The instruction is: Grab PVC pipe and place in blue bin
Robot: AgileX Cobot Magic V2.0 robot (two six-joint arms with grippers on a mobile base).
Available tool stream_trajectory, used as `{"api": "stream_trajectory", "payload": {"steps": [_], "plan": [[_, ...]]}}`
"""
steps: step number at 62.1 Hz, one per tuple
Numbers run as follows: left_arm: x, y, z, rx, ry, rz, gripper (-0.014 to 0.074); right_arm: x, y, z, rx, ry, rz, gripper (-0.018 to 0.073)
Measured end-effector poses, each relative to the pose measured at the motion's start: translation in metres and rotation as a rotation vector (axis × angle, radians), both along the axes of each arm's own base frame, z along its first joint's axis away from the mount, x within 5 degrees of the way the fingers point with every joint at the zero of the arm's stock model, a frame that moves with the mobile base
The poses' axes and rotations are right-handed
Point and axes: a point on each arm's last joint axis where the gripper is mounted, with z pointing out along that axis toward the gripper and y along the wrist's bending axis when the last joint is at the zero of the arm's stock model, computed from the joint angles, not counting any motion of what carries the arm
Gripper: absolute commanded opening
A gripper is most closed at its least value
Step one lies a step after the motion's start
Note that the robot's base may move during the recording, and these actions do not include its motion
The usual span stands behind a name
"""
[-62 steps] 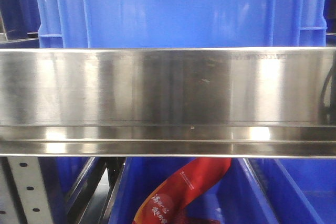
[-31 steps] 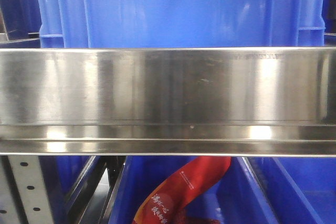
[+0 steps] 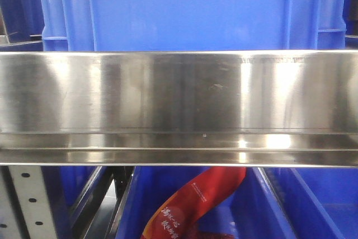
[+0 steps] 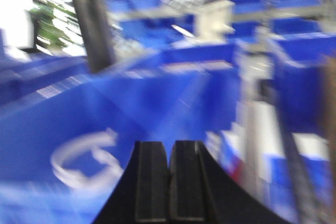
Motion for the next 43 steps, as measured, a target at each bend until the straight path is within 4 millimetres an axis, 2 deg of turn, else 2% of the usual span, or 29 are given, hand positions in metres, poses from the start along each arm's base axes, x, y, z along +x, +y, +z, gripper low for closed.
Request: {"api": "stream_trajectory", "payload": {"steps": [10,22,29,43], "plan": [[-0.032,0.021,-0.027,0.010,-0.023,0.086,-0.0111,-0.031,-0.010,-0.025,-0.056,0.021,-0.042,-0.0155],[-0.054,0.030,-0.059,0.020,0.001,0.130,-0.0111,-0.057,-0.012,-0.059,-0.064,0.034,-0.032,-0.0155],[-0.067,0.033,-0.060,0.008,-0.048,0.138,-0.0111,-0.072,-0.012,-0.067,-0.068,0.020,-0.020,-0.0155],[-0.083,0.037,-0.056,-0.009,-0.126,0.140,-0.0111,-0.094,-0.014,-0.065,-0.059,-0.071,-0.019,-0.0155]]}}
